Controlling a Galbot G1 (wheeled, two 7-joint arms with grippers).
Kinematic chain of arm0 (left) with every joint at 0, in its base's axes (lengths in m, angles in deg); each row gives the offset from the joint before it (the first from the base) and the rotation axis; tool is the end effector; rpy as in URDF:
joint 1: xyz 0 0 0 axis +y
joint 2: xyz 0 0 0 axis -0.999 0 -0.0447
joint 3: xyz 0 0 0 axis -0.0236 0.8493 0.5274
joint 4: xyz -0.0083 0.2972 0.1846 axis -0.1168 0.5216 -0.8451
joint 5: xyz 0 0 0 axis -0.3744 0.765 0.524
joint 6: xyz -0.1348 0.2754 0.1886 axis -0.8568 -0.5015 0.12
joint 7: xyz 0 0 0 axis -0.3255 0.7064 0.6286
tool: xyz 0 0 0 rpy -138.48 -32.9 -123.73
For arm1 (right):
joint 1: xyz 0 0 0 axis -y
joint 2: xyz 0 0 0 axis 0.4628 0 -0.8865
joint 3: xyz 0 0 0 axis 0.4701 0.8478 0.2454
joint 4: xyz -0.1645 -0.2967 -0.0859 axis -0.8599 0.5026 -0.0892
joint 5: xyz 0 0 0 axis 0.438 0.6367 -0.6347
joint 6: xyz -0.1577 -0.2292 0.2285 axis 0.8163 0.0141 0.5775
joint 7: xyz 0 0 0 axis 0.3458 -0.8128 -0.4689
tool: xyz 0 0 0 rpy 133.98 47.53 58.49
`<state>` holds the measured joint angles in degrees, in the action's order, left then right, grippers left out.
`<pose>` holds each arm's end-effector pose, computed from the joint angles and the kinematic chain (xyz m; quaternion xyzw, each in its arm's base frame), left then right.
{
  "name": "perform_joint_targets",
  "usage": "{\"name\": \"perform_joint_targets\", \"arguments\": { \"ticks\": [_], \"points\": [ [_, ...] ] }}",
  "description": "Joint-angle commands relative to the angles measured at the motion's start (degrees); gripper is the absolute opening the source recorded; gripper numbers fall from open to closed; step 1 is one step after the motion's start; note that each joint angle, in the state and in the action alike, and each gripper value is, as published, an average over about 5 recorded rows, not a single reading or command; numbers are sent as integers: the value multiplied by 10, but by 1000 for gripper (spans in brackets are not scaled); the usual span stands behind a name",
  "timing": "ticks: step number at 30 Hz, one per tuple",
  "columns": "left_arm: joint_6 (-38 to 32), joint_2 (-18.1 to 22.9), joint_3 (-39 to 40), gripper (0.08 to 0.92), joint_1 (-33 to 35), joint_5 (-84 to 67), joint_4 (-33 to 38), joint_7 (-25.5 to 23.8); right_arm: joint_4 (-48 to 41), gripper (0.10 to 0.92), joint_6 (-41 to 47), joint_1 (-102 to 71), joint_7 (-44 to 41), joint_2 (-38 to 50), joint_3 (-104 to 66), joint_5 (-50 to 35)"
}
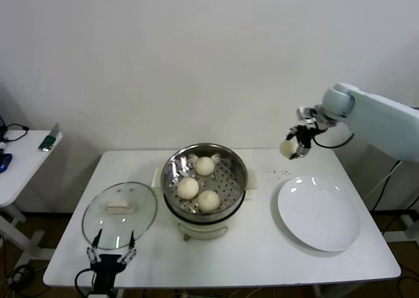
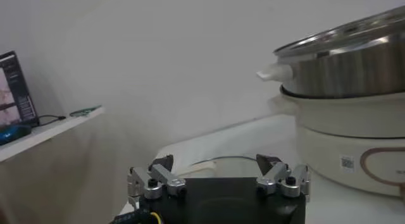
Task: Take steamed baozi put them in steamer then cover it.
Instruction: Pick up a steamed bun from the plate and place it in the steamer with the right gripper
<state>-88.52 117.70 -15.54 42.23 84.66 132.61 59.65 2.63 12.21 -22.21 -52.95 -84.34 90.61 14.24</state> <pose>0.1196 0.0544 -0.3757 0.0540 -0.9823 -0.1509 0.0973 0.6141 -0.1112 -0.0416 0.4990 -0.6026 0.5166 0.3477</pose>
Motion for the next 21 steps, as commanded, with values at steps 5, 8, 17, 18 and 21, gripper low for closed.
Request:
{"name": "perform_joint_targets", "arguments": {
  "ticks": [5,8,17,18,21],
  "points": [
    [0,-4,32,823,-9,20,4,1,36,712,39,160,12,-207,209,-257],
    [1,-2,38,823,-16,24,5,1,37,712,41,153,14,-230,218,-261],
    [-2,-8,34,823,-29,16,-7,1,36,712,53,109,31,-270,226,-255],
    [-2,-10,32,823,-29,12,-8,1,38,712,54,104,32,-271,226,-252],
    [-2,-15,26,823,-28,2,-8,1,42,712,57,86,37,-274,226,-243]
  ]
}}
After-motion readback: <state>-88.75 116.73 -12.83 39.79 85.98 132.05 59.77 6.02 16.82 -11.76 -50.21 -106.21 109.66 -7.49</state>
